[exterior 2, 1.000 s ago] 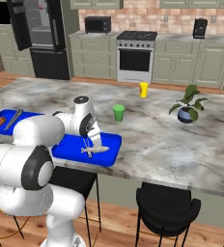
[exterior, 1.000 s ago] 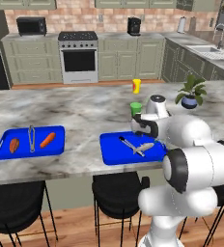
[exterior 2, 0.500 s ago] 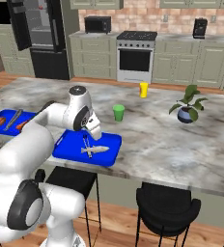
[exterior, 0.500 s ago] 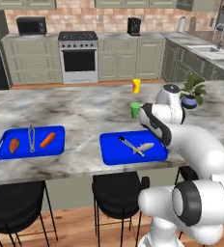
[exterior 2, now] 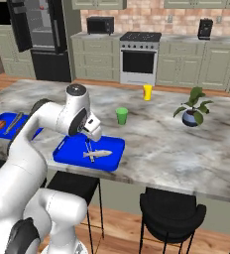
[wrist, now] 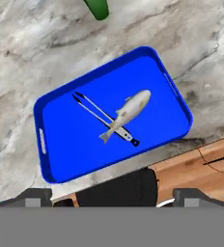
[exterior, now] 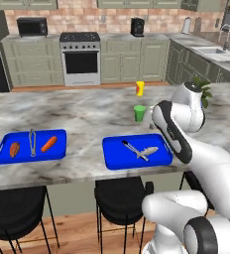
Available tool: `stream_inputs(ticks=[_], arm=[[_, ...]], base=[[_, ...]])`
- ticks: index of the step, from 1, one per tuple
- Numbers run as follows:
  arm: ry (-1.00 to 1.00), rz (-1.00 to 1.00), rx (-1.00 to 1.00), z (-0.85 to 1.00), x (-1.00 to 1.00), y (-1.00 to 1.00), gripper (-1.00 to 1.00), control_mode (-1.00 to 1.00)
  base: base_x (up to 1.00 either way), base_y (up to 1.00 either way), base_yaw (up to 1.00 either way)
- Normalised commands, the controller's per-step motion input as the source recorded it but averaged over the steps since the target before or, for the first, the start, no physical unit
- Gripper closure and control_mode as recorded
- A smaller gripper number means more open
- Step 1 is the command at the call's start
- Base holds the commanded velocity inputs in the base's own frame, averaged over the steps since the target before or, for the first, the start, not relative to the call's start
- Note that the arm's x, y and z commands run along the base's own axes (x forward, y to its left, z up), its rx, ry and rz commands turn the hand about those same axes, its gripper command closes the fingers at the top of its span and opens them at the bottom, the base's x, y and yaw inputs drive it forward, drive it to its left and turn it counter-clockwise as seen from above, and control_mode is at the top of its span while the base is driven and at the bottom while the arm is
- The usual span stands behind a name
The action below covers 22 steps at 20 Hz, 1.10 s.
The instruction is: Gather the carrot and sweet potato from the fridge and place them on a tray on the dining counter. Then gather the fishs from the fridge and place them on the other tray.
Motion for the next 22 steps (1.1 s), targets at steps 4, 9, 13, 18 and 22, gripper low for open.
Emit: stream_inputs(ticks=[4,9,13,18,22], arm=[[-0.04,0.23,-0.01,0.42,-0.61,0.19,-1.00,-1.00],[-0.09,0.18,-0.05,0.35,-0.74,0.26,-1.00,-1.00],[-0.17,0.12,-0.07,0.30,-0.87,0.22,-1.00,-1.00],[-0.18,0.09,-0.07,0.30,-0.81,0.23,-1.00,-1.00],[-0.18,0.06,-0.08,0.22,-0.54,0.31,-1.00,-1.00]], base=[[0.00,0.00,0.00],[0.00,0.00,0.00],[0.00,0.00,0.00],[0.00,0.00,0.00],[0.00,0.00,0.00]])
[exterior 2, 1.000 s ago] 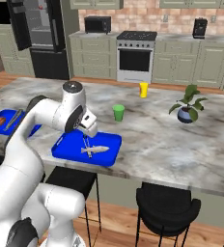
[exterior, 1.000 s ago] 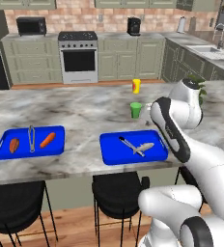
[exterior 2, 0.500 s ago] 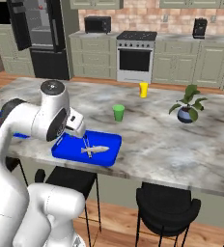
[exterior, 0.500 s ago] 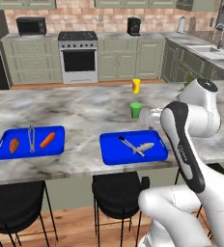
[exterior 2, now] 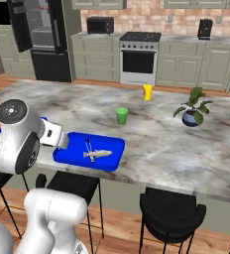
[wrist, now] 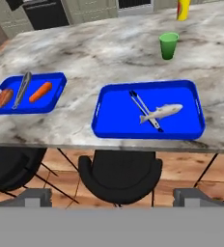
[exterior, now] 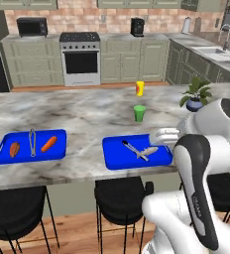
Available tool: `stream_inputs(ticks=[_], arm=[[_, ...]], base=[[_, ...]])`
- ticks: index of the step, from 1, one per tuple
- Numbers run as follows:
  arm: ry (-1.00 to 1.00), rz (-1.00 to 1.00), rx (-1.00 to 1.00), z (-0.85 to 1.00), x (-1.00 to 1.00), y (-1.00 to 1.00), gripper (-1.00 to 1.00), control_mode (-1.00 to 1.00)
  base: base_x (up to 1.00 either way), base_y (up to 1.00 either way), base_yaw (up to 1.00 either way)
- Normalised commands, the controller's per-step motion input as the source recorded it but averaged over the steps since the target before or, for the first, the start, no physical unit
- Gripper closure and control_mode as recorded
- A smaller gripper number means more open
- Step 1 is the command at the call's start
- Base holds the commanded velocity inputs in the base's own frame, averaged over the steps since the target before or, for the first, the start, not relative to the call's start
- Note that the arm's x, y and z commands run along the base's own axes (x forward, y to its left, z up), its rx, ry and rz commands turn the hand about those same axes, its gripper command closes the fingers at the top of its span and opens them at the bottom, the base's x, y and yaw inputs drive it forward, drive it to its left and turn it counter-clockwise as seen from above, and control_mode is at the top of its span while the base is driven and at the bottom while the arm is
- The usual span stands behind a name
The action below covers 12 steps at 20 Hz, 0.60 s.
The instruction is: Gather the carrot and sweet potato from the fridge and place them on a tray on the dining counter. Then gather the fishs from the fridge and place them on the other tray.
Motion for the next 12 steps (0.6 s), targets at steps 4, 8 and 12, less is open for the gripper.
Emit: stream_inputs(ticks=[4,8,12], arm=[[-0.12,0.02,-0.06,0.02,-0.27,0.33,-1.00,-1.00],[0.00,0.00,0.00,-0.01,-0.01,0.01,-1.00,-1.00],[0.00,0.00,-0.02,-0.05,-0.10,0.12,-1.00,1.00]], base=[[0.00,0.00,0.00],[0.00,0.00,0.00],[-0.22,0.16,0.00]])
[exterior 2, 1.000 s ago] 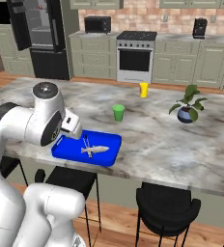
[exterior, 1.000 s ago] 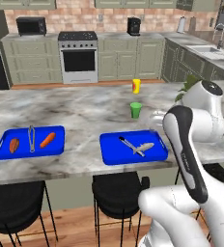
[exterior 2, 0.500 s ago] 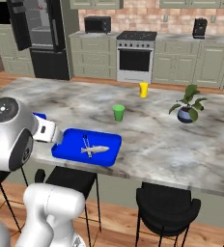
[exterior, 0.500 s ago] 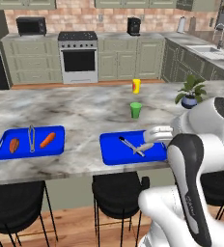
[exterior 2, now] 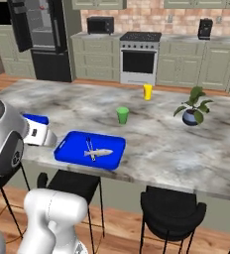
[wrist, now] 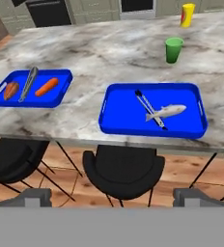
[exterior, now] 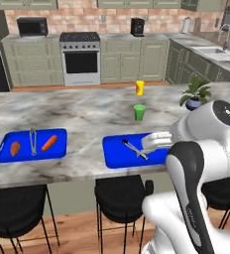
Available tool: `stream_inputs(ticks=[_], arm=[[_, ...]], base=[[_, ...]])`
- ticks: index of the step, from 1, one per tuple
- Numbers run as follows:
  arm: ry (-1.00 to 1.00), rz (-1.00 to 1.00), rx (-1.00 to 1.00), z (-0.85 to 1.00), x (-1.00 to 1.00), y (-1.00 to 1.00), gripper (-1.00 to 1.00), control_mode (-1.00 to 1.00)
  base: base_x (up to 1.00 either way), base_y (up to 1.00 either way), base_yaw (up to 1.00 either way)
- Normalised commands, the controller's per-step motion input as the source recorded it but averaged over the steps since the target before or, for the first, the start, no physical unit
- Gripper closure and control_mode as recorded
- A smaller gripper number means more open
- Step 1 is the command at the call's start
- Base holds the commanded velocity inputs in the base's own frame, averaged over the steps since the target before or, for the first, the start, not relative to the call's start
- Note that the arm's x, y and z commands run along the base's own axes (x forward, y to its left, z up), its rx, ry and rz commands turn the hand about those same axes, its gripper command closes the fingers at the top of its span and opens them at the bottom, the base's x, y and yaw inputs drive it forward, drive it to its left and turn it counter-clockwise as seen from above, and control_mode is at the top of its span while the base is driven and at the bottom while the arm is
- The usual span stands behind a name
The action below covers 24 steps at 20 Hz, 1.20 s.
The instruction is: Gather the carrot and sweet potato from the fridge and place them on a tray on the dining counter. Then gather the fishs from the fridge and place them on the other tray.
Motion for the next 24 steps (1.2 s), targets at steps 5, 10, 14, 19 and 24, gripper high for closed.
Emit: stream_inputs(ticks=[5,10,14,19,24], arm=[[0.00,0.00,0.00,0.00,0.00,0.00,-1.00,1.00],[0.00,0.00,0.00,0.00,0.00,0.00,-1.00,1.00],[0.00,0.00,0.00,0.00,0.00,0.00,-1.00,1.00],[0.00,0.00,0.00,0.00,0.00,0.00,-1.00,1.00],[0.00,0.00,0.00,0.00,0.00,0.00,-1.00,1.00]], base=[[-0.12,0.80,-0.04],[0.00,1.00,-0.08],[0.00,1.00,-0.04],[-0.02,1.00,-0.01],[0.00,1.00,-0.02]])
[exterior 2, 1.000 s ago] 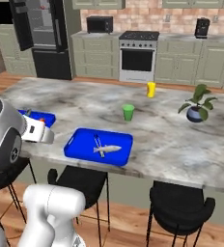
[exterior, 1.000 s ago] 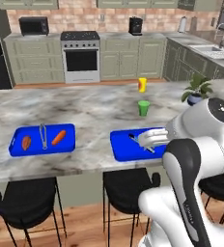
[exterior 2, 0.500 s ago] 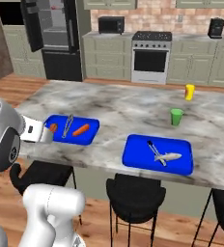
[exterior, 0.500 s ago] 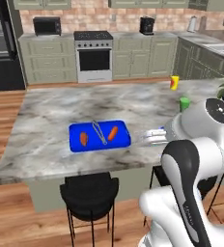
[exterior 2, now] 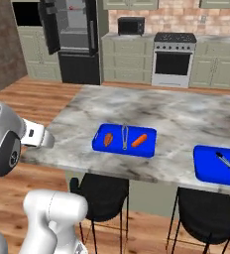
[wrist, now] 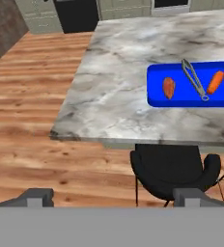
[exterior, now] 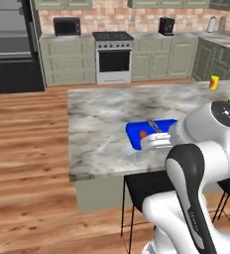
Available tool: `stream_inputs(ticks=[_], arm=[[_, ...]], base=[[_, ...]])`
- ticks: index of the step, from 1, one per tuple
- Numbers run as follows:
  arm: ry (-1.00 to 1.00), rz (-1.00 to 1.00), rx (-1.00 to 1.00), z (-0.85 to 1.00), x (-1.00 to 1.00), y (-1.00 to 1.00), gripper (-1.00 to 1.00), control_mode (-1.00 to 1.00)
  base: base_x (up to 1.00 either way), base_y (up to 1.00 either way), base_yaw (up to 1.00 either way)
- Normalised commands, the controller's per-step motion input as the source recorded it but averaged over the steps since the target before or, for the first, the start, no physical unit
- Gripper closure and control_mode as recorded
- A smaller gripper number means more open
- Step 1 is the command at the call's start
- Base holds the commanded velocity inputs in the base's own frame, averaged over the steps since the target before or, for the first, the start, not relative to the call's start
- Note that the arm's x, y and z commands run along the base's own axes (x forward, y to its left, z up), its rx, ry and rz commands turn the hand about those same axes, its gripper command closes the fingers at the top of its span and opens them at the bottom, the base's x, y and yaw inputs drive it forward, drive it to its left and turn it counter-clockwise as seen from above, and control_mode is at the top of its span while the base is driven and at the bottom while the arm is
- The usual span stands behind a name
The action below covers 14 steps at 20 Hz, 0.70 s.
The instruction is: Gather the carrot and sweet potato from the fridge and place them on a tray on the dining counter. Then gather the fishs from the fridge and place them on the other tray.
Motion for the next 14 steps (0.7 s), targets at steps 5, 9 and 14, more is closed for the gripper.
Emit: stream_inputs(ticks=[5,9,14], arm=[[0.00,0.00,0.00,0.00,0.00,0.00,-1.00,1.00],[0.00,0.00,0.00,0.00,0.00,0.00,-1.00,1.00],[0.00,0.00,0.00,0.00,0.00,0.00,-1.00,1.00]], base=[[0.00,1.00,-0.03],[0.21,1.00,-0.06],[0.47,1.00,-0.08]])
